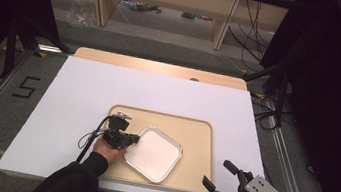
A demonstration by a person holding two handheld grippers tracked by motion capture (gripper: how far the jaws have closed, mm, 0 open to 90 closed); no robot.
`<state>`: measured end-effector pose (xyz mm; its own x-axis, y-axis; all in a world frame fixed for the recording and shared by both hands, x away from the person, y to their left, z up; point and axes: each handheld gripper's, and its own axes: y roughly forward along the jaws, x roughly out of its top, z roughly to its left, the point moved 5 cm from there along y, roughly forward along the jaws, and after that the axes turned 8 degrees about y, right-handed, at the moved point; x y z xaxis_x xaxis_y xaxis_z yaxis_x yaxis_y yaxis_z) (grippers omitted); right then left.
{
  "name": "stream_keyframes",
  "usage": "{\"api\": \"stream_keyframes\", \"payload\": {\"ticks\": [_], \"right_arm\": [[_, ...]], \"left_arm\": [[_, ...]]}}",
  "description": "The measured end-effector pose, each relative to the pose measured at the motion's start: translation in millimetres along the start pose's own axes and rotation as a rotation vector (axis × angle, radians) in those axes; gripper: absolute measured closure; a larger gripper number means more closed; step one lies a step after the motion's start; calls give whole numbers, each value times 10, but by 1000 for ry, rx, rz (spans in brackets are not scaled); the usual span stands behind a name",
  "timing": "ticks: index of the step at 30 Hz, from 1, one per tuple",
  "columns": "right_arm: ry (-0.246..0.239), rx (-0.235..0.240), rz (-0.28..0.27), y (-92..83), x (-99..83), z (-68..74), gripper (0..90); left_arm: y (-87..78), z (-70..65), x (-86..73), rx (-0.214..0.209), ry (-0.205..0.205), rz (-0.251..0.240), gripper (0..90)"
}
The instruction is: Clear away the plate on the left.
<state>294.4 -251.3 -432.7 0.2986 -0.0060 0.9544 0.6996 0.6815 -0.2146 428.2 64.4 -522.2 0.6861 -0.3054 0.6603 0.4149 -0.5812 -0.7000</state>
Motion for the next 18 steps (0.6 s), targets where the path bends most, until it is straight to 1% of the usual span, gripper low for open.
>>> {"api": "stream_keyframes", "payload": {"ticks": [1,2,3,4,7,8,9,10,11,12,13,14,15,17,18], "right_arm": [[5,5,-23,13,5,4,151],[9,5,-21,10,5,6,151],[-1,-1,-13,-1,4,0,151],[1,0,-14,-1,5,2,151],[2,-2,-14,2,6,2,151],[2,0,-14,2,6,4,151],[-1,2,-15,1,7,5,151],[-1,2,-15,2,7,5,152],[0,-1,-14,1,6,3,151],[2,-2,-13,0,5,1,151],[1,-2,-13,-2,5,0,151],[2,0,-8,-6,4,1,151],[1,-3,-14,-2,6,-1,151],[2,-2,-13,-2,5,0,151],[2,-3,-13,-1,5,0,151]], "left_arm": [[0,-9,-5,-7,1,3,854],[-5,-29,-15,-11,11,9,852],[-5,-50,-19,-12,26,7,849],[-16,-58,-29,-17,42,22,846],[-25,-84,-46,-28,45,26,838],[-35,-84,-57,-31,56,33,835],[-40,-93,-66,-34,51,33,830],[-50,-94,-77,-35,61,36,826],[-63,-88,-86,-41,85,40,820],[-75,-94,-100,-27,85,41,814],[-90,-85,-113,-32,103,46,808],[-107,-93,-130,-26,89,49,804],[-128,-88,-148,-27,92,57,799],[-160,-102,-186,-19,74,55,791],[-175,-100,-200,-23,75,61,788]]}}
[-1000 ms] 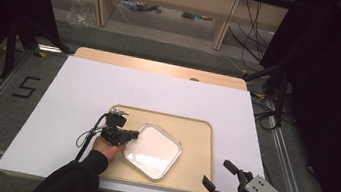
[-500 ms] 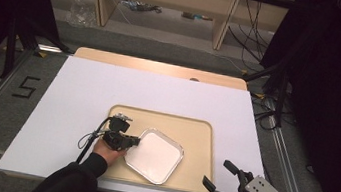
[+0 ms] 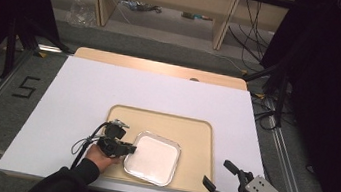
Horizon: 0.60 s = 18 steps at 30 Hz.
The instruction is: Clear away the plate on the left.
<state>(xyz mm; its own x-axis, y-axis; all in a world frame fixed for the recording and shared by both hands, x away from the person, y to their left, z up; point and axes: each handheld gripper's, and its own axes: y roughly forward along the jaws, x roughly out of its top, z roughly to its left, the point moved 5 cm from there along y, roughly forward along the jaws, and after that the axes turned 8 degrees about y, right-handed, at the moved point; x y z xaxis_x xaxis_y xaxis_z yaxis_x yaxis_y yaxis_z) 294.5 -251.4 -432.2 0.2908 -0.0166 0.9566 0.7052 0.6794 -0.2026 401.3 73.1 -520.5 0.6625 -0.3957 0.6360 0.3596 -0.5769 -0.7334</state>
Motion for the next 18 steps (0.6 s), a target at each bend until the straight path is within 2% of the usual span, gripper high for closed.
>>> {"api": "stream_keyframes", "payload": {"ticks": [3,6,7,8,12,13,14,15,18], "right_arm": [[7,5,-8,12,1,6,152],[-1,-1,24,-9,-5,4,151],[1,0,21,-6,-5,4,151],[4,0,2,4,-1,5,152],[2,-2,1,1,0,0,151],[2,-2,1,1,0,0,151],[2,-1,1,1,0,1,152],[1,-1,0,2,0,1,151],[-1,1,0,3,0,4,151]], "left_arm": [[-33,-20,-35,-19,0,18,784],[-61,-34,-64,-25,6,38,783],[-57,-44,-62,-23,1,27,781],[-81,-54,-85,-25,2,51,781],[-102,-91,-119,-40,-21,48,778],[-122,-86,-131,-40,-2,65,780],[-125,-113,-139,-37,-17,56,779],[-139,-114,-153,-41,1,66,779],[-183,-150,-207,-66,2,84,769]]}}
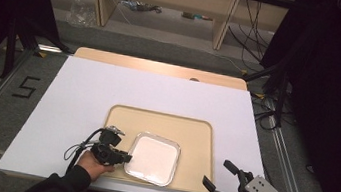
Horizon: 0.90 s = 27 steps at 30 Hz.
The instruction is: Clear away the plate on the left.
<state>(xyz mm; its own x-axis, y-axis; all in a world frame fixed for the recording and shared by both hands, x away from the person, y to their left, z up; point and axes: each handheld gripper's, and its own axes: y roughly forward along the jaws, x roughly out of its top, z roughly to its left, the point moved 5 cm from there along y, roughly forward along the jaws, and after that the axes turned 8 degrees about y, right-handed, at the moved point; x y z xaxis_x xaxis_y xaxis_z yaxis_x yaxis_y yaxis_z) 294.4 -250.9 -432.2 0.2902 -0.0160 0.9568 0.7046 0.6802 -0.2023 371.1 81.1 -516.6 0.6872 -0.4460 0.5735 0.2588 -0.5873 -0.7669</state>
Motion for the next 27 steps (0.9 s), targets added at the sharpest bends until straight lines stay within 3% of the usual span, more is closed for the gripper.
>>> {"api": "stream_keyframes", "payload": {"ticks": [1,2,3,5,6,7,9,10,27], "right_arm": [[0,1,1,0,0,0,151],[0,-1,0,0,0,-1,151],[3,-1,1,0,0,0,152],[1,-2,0,0,1,-2,151],[1,-1,0,0,1,-1,152],[-1,-1,30,-15,-6,0,151],[-4,-1,27,-14,-5,1,152],[-4,-1,27,-13,-5,1,152],[-2,-2,27,-12,-6,-1,151]], "left_arm": [[1,-29,-8,-7,-25,-14,764],[-21,-22,-28,-17,-3,6,760],[-16,-43,-28,-22,-26,-12,757],[-43,-44,-54,-22,-11,7,753],[-44,-65,-57,-26,-37,-7,752],[-49,-62,-65,-29,-36,-4,750],[-62,-57,-82,-41,-22,11,748],[-53,-76,-77,-41,-46,-4,746],[-14,-184,-80,-74,-53,-6,725]]}}
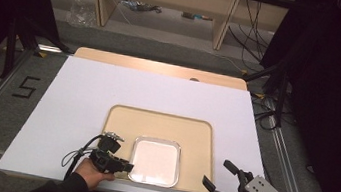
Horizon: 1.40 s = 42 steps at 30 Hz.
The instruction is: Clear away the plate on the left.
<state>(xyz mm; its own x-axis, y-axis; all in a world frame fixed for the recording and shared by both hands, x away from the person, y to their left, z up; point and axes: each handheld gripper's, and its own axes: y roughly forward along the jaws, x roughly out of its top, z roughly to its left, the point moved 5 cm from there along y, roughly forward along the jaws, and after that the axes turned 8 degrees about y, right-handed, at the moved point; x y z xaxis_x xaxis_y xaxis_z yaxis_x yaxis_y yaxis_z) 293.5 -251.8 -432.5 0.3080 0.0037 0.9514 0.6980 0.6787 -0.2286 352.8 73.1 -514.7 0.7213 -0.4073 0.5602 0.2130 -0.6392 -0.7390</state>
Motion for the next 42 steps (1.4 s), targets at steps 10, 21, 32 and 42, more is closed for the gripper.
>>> {"api": "stream_keyframes", "payload": {"ticks": [10,21,32,42], "right_arm": [[-1,4,2,1,-2,1,152],[-2,5,3,0,-2,0,151],[-4,4,3,1,-2,-2,151],[0,3,3,0,-2,-1,151]], "left_arm": [[13,-22,8,-4,14,6,723],[20,-45,11,-13,15,8,704],[-1,-43,-8,-8,16,12,701],[-87,-43,25,-16,16,-36,594]]}}
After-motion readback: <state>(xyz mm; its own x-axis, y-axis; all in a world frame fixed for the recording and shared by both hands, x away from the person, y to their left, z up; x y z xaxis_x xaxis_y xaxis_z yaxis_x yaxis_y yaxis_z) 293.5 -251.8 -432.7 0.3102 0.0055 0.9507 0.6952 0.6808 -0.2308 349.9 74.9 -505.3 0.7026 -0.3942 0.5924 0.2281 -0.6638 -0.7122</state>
